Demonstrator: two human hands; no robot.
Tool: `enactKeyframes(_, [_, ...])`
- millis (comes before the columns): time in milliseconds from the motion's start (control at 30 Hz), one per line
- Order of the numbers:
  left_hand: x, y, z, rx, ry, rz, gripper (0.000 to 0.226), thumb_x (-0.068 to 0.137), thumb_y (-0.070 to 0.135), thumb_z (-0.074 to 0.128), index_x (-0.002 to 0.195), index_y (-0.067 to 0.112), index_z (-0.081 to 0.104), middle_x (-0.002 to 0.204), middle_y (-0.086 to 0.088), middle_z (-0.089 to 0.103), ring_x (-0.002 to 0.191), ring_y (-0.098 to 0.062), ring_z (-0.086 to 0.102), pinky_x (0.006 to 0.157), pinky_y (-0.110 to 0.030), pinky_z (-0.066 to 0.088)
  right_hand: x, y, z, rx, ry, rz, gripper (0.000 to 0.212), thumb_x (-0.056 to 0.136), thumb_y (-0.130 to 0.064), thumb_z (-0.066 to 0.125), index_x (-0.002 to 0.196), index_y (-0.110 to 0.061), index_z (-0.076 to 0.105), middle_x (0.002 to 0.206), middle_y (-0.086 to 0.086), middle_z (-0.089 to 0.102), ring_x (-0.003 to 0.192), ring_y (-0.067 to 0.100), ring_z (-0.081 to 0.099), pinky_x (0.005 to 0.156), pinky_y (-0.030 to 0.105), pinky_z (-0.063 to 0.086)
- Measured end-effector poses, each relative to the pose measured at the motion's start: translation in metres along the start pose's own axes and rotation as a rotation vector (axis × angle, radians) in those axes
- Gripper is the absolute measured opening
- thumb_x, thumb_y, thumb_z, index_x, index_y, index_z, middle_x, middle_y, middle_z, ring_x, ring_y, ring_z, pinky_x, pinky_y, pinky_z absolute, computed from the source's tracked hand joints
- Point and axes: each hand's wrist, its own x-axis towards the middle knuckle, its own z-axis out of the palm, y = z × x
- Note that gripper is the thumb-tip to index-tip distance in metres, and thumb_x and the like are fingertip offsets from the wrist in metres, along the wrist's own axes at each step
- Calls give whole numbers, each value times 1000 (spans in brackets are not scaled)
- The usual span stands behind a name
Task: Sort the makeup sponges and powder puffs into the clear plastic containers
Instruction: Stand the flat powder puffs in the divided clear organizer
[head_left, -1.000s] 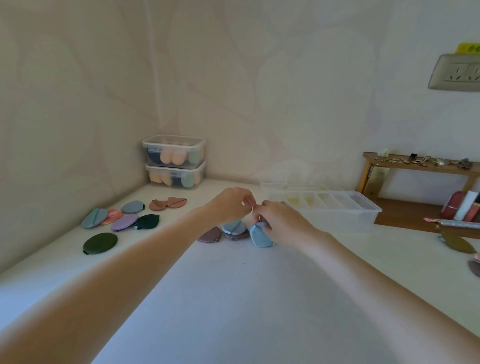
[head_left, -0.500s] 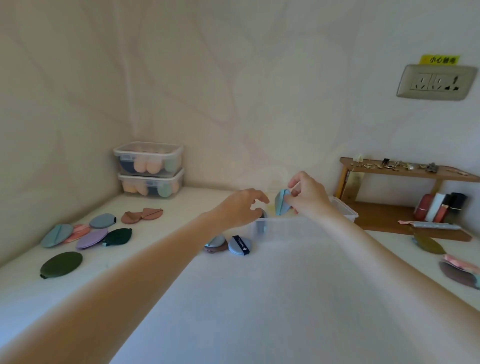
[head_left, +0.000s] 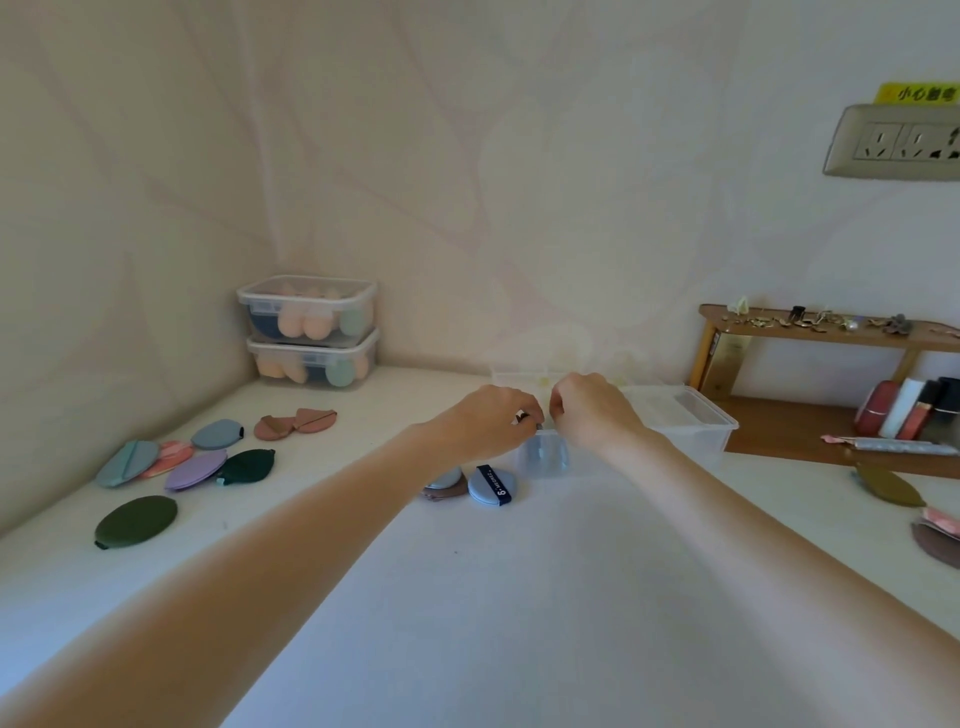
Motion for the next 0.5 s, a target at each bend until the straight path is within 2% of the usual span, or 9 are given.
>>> enactKeyframes(100, [-1,-1,-1,-32,28,3,31,94,14,41,118,17,61,126,-1,59,110,-19,55,92,-21,38,-3,1,-7,28,0,-8,30,87,3,45,109,0,64,116,20,60,105,36,59,86,36,48])
enactKeyframes(167, [-4,-3,-3,-68,94,4,29,93,13,44,116,16,61,124,-4,57,112,-21,54,99,-31,43,-4,3,-11,76,36,-40,30,88,1,42,106,-4,65,116,17,60,106,33,58,88,36,48])
enactKeyframes(233, [-7,-8,-6,-92,180,5,28,91,10,46,113,13,62,120,-7,57,111,-22,55,96,-34,46,-10,2,-16,137,100,-117,31,90,-2,39,101,-7,67,107,15,66,98,30,61,85,35,51])
enactKeyframes(300, [-12,-15,-11,-102,243,-10,27,90,7,46,109,12,63,117,-8,58,108,-20,56,90,-29,46,-21,-6,-19,221,130,-228,30,90,-4,40,97,-8,69,94,11,71,88,26,63,80,34,52])
enactKeyframes(400, [-18,-26,-14,-95,273,-73,26,89,6,45,106,11,64,114,-8,59,103,-20,58,79,-22,39,-38,-23,-6,217,17,-362,30,89,-4,42,95,-10,70,91,8,72,75,21,58,72,27,45])
enactKeyframes(500, [-24,-31,-15,-87,267,-122,27,89,6,45,106,12,65,113,-6,59,99,-17,56,73,-19,33,-43,-34,20,30,-225,-397,32,88,-2,37,103,-10,64,104,10,66,85,24,51,78,32,43])
